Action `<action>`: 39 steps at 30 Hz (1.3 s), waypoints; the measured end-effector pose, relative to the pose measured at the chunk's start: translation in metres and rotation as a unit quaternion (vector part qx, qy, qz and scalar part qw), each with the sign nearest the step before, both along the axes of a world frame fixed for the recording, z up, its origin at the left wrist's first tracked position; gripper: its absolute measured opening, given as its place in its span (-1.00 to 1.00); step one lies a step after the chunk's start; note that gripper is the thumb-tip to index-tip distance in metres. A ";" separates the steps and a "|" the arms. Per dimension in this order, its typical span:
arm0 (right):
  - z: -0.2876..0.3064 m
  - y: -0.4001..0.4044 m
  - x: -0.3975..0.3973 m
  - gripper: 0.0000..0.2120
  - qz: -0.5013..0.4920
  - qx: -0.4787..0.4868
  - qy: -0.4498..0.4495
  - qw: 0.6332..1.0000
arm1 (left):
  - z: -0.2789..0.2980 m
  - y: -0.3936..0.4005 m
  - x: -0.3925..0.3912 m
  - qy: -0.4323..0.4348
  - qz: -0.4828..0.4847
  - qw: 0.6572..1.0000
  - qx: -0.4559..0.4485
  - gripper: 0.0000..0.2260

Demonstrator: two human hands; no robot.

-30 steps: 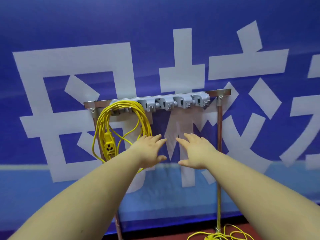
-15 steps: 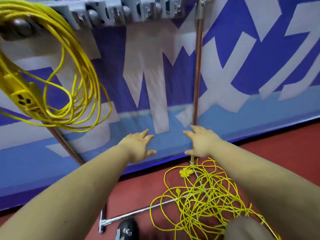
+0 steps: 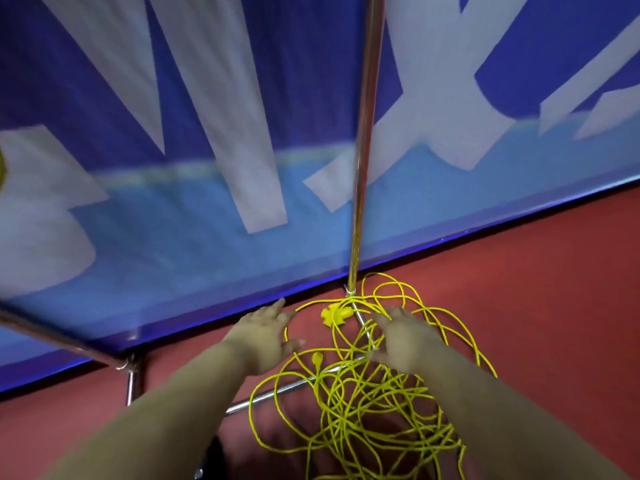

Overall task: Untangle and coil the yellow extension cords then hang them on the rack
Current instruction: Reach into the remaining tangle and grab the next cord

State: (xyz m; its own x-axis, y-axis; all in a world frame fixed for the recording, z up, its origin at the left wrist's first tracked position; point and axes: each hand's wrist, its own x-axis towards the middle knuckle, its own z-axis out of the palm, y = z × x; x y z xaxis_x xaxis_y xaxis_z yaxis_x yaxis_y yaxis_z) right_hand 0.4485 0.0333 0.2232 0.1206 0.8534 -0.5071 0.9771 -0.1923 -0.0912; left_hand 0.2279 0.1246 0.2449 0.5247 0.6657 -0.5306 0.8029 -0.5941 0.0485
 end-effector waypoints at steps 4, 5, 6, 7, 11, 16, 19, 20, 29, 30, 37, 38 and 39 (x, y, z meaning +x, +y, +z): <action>-0.052 0.014 -0.004 -0.31 0.013 -0.025 0.011 1.000 | -0.059 0.009 -0.001 0.012 0.040 0.998 -0.054 -0.38; -0.064 0.019 -0.006 -0.32 0.017 -0.032 0.014 0.999 | -0.073 0.011 -0.002 0.016 0.048 0.997 -0.063 -0.39; -0.076 0.024 -0.007 -0.32 0.021 -0.038 0.016 0.999 | -0.086 0.013 -0.003 0.019 0.054 0.996 -0.073 -0.39; -0.088 0.030 -0.010 -0.33 0.024 -0.043 0.017 0.999 | -0.101 0.015 -0.005 0.020 0.061 0.995 -0.082 -0.40; -0.134 0.051 -0.024 -0.31 0.051 -0.077 0.021 0.995 | -0.155 0.017 -0.014 0.016 0.097 0.987 -0.124 -0.38; -0.184 0.064 -0.048 -0.34 0.092 -0.110 0.027 0.989 | -0.216 0.004 -0.020 -0.001 0.133 0.977 -0.169 -0.44; -0.211 0.067 -0.057 -0.38 0.102 -0.121 0.032 0.987 | -0.249 -0.004 -0.019 -0.019 0.139 0.972 -0.188 -0.49; -0.220 0.066 -0.060 -0.40 0.103 -0.119 0.030 0.987 | -0.257 -0.007 -0.017 -0.025 0.139 0.969 -0.200 -0.51; -0.282 0.055 -0.064 -0.49 0.121 -0.073 0.022 0.990 | -0.320 -0.021 0.012 -0.064 0.241 0.952 -0.175 -0.64; -0.284 0.054 -0.064 -0.54 0.122 -0.058 0.027 0.990 | -0.322 -0.022 0.015 -0.077 0.255 0.949 -0.169 -0.66; -0.261 0.053 -0.049 -0.82 -0.002 0.002 0.138 0.990 | -0.314 -0.031 0.010 -0.172 0.367 0.887 -0.222 -0.78; -0.252 0.053 -0.047 -0.82 -0.006 0.011 0.142 0.990 | -0.305 -0.031 0.009 -0.189 0.386 0.873 -0.230 -0.79; -0.241 0.052 -0.045 -0.81 -0.014 0.022 0.147 0.989 | -0.295 -0.031 0.007 -0.209 0.407 0.857 -0.235 -0.81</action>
